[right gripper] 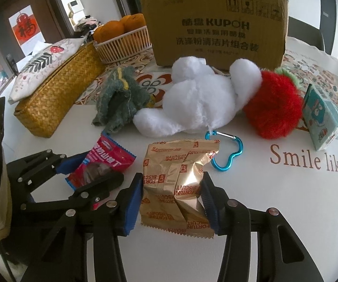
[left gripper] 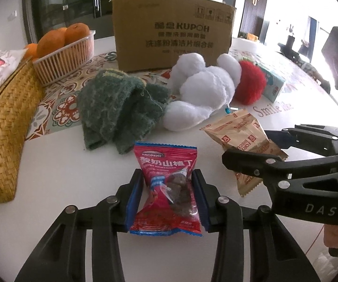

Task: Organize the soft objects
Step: 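Close the left tool on the red packet while the right tool grasps the biscuit packet, then carry both packets over the cardboard box and open both tools to drop them, then move the left tool to the green glove while the right tool reaches the white bunny, then close the left tool on the green glove while the right tool grasps the white bunny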

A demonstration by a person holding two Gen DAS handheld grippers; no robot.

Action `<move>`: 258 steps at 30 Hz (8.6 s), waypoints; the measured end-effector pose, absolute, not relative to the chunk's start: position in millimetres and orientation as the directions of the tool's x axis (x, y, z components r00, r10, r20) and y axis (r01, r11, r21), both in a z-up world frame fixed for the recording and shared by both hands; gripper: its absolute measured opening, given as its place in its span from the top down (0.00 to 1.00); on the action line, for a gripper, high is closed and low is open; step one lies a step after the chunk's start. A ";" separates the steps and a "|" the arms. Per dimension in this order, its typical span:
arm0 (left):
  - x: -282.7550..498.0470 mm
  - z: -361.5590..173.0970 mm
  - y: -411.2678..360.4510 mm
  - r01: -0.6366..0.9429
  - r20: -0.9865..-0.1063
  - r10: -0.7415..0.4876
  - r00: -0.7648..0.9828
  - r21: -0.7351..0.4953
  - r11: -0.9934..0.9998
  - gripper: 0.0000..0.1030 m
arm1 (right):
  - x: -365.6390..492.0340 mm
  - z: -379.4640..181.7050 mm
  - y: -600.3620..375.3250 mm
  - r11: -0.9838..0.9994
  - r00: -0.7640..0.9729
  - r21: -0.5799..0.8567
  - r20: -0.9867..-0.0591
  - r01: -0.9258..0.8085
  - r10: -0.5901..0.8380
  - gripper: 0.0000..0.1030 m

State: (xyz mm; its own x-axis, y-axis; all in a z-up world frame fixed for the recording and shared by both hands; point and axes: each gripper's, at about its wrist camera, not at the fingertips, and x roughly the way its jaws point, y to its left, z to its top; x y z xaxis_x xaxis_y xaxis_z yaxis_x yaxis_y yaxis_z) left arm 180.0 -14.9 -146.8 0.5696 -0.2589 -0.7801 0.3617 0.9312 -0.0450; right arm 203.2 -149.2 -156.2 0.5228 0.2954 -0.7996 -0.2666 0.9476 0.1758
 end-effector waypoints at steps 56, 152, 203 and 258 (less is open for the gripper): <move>251.4 46.7 -46.9 0.294 -0.460 -0.258 0.849 0.005 0.956 0.60 | 253.3 24.5 -209.3 0.962 0.838 0.196 -0.478 -0.189 0.262 0.53; 320.0 35.8 -3.4 0.114 -0.721 -0.034 0.692 0.063 0.991 0.07 | 345.1 21.1 -182.4 0.973 0.642 0.117 -0.735 -0.200 0.220 0.38; 355.8 -120.5 24.0 0.004 -0.953 -0.134 0.272 -0.138 0.990 0.07 | 367.0 -122.9 -143.1 0.949 0.234 0.099 -0.957 -0.298 0.173 0.38; 298.3 -39.0 9.6 0.174 -0.833 -0.191 0.520 -0.116 0.978 0.81 | 320.7 -53.4 -157.1 0.951 0.452 0.124 -0.857 -0.282 0.246 0.56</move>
